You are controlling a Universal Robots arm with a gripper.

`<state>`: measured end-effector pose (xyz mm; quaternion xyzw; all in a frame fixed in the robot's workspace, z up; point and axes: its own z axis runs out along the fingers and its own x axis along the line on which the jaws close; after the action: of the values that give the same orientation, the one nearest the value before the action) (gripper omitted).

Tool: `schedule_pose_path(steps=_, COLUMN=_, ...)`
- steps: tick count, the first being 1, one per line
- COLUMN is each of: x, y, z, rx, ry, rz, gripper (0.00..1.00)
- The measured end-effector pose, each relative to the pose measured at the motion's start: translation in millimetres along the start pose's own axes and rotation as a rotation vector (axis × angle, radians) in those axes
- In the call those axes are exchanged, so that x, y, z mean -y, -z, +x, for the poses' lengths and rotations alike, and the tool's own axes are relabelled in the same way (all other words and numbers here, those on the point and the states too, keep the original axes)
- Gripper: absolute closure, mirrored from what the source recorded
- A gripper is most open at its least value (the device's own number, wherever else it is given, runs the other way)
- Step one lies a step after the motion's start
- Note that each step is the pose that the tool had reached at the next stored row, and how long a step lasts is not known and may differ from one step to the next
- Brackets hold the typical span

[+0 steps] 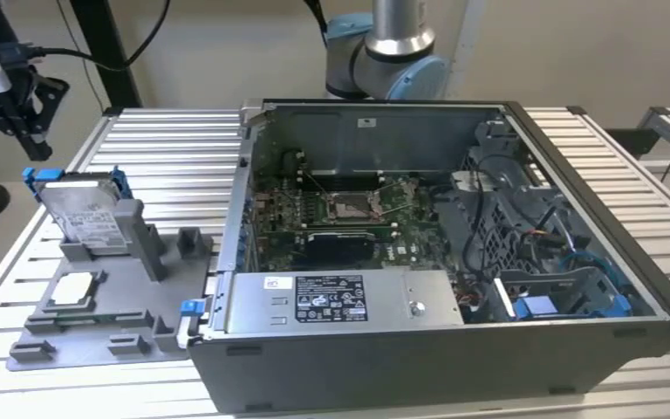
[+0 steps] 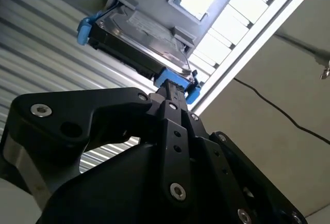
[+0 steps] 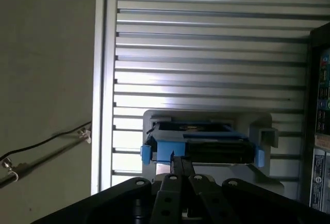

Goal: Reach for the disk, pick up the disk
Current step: 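Reach for the disk, then pick up the disk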

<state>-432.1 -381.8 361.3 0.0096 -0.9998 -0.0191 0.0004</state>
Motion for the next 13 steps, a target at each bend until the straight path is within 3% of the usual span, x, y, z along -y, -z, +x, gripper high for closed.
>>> schedule_pose_path(steps=13, x=0.0, y=0.1, z=1.9, rx=0.0000, ry=0.011, rz=0.0003, gripper=1.00)
